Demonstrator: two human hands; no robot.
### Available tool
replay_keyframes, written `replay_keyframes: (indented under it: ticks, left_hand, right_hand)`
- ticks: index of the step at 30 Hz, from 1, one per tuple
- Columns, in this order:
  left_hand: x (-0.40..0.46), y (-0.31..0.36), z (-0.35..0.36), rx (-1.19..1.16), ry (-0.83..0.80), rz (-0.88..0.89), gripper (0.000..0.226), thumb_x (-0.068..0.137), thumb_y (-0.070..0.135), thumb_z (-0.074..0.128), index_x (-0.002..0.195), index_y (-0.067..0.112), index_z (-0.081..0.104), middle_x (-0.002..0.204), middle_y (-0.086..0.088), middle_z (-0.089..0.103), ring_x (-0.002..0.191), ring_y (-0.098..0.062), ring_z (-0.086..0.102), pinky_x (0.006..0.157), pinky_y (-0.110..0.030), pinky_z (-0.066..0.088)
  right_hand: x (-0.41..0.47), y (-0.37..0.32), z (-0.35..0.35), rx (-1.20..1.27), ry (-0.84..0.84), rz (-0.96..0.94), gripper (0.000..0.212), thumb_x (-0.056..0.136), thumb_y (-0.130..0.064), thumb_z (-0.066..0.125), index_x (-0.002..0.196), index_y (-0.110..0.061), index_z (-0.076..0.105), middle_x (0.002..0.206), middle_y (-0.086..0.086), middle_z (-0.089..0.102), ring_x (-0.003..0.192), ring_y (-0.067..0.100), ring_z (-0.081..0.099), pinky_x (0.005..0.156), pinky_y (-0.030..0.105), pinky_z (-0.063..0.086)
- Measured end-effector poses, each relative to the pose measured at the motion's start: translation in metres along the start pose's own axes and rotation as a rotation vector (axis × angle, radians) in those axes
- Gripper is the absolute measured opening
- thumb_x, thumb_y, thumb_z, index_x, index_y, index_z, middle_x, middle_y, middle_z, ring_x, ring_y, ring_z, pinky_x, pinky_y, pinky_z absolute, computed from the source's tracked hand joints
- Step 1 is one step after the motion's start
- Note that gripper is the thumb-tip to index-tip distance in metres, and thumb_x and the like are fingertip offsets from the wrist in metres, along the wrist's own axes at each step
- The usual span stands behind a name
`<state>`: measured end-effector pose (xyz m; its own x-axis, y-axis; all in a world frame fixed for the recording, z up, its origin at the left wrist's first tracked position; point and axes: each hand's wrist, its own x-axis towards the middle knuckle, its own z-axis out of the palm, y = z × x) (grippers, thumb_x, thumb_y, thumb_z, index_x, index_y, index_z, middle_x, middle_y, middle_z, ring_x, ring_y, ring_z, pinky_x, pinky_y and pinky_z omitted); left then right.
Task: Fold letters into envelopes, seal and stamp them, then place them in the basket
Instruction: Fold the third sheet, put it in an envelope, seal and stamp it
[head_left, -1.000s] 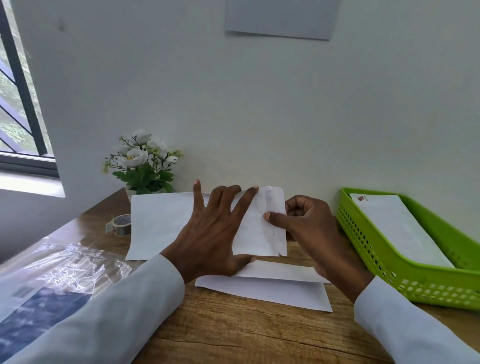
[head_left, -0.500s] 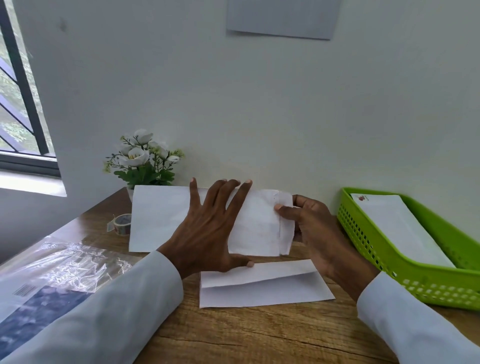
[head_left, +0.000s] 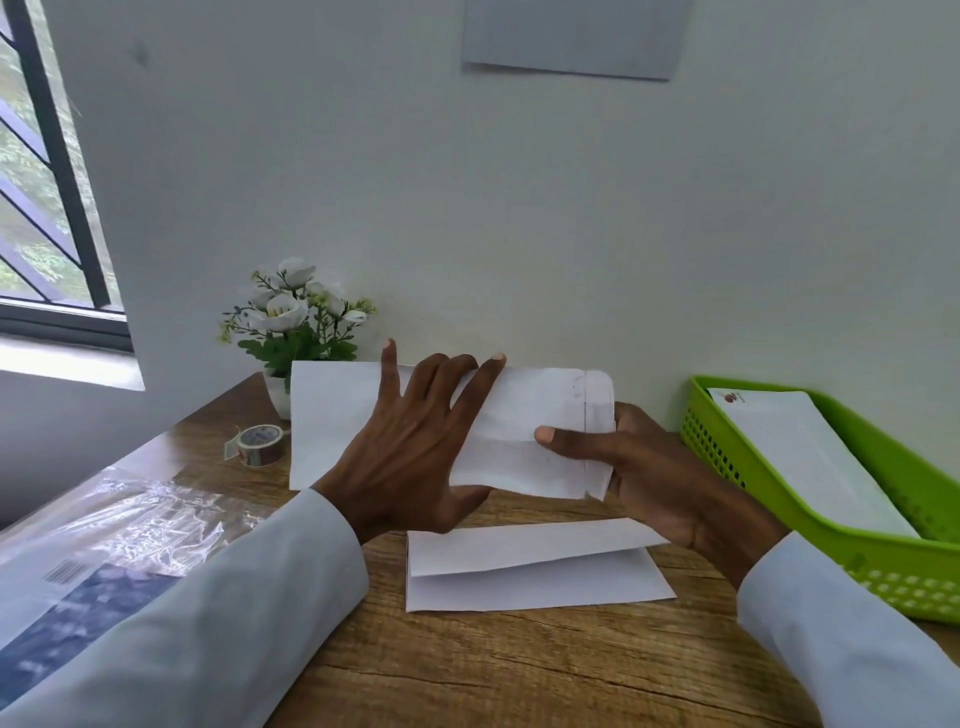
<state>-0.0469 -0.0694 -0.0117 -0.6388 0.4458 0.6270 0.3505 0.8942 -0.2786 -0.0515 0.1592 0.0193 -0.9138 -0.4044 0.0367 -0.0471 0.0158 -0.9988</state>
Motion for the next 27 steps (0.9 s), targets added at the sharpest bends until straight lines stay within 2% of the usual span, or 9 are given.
replay_keyframes:
  ticks: [4,7,10,15,20,24,25,27]
  left_hand:
    - [0.000,0.000,0.001,-0.029,0.003,0.034,0.117,0.065,0.075,0.057,0.153,0.008,0.019,0.141,-0.015,0.039,0.129,-0.035,0.042,0.109,-0.075,0.014]
    - [0.000,-0.001,0.001,-0.069,0.002,0.027,0.118,0.066,0.079,0.055,0.154,0.010,0.017,0.145,-0.015,0.038,0.133,-0.034,0.039,0.110,-0.073,0.013]
    - [0.001,-0.003,0.002,-0.095,0.009,0.021,0.122,0.064,0.086,0.053,0.154,0.012,0.015,0.145,-0.014,0.038,0.133,-0.035,0.040,0.111,-0.073,0.012]
    - [0.001,-0.007,0.002,-0.105,0.001,0.005,0.127,0.058,0.093,0.050,0.153,0.015,0.016,0.143,-0.012,0.042,0.131,-0.033,0.042,0.111,-0.071,0.009]
    - [0.003,-0.009,-0.001,-0.084,0.050,0.018,0.109,0.063,0.079,0.061,0.146,0.014,0.034,0.126,-0.007,0.054,0.114,-0.029,0.054,0.109,-0.073,0.018]
    - [0.002,-0.019,-0.004,-0.084,0.048,0.008,0.098,0.066,0.070,0.062,0.143,0.014,0.041,0.121,-0.005,0.055,0.109,-0.027,0.057,0.109,-0.073,0.019]
    - [0.001,-0.023,-0.004,-0.088,0.029,0.017,0.097,0.066,0.071,0.061,0.142,0.013,0.041,0.121,-0.005,0.055,0.108,-0.027,0.057,0.108,-0.073,0.021]
    - [-0.001,-0.029,-0.003,-0.086,-0.013,0.043,0.096,0.068,0.072,0.058,0.142,0.014,0.042,0.122,-0.005,0.055,0.108,-0.027,0.058,0.106,-0.073,0.025]
  right_hand:
    - [-0.001,0.000,0.003,0.108,-0.038,0.061,0.038,0.086,-0.021,0.063,0.124,-0.015,0.064,0.121,0.009,0.072,0.113,0.027,0.067,0.098,0.044,0.054]
    - [0.000,-0.001,-0.002,0.195,-0.016,0.071,0.037,0.095,-0.017,0.056,0.129,-0.006,0.061,0.126,0.015,0.068,0.120,0.032,0.063,0.107,0.050,0.046]
    - [0.002,-0.003,-0.008,0.263,0.014,0.075,0.042,0.093,-0.017,0.056,0.131,0.000,0.058,0.130,0.021,0.064,0.126,0.038,0.057,0.113,0.056,0.036]
    - [0.002,-0.004,-0.016,0.354,0.015,0.072,0.042,0.095,-0.018,0.054,0.133,0.001,0.057,0.132,0.021,0.063,0.127,0.037,0.056,0.112,0.055,0.037]
    - [0.003,-0.006,-0.015,0.326,0.019,0.029,0.043,0.091,-0.018,0.058,0.129,0.002,0.060,0.126,0.020,0.066,0.116,0.034,0.062,0.095,0.043,0.053]
    - [0.001,-0.009,-0.016,0.184,0.102,-0.064,0.040,0.086,-0.028,0.062,0.119,-0.005,0.069,0.118,0.015,0.072,0.109,0.032,0.068,0.092,0.049,0.055]
    - [0.001,-0.009,-0.017,0.168,0.143,-0.091,0.042,0.086,-0.034,0.063,0.116,-0.006,0.070,0.114,0.015,0.073,0.103,0.032,0.070,0.087,0.048,0.057]
    - [0.000,-0.002,-0.017,0.190,0.224,-0.110,0.045,0.089,-0.043,0.058,0.106,-0.004,0.072,0.095,0.013,0.076,0.079,0.025,0.073,0.067,0.038,0.061]
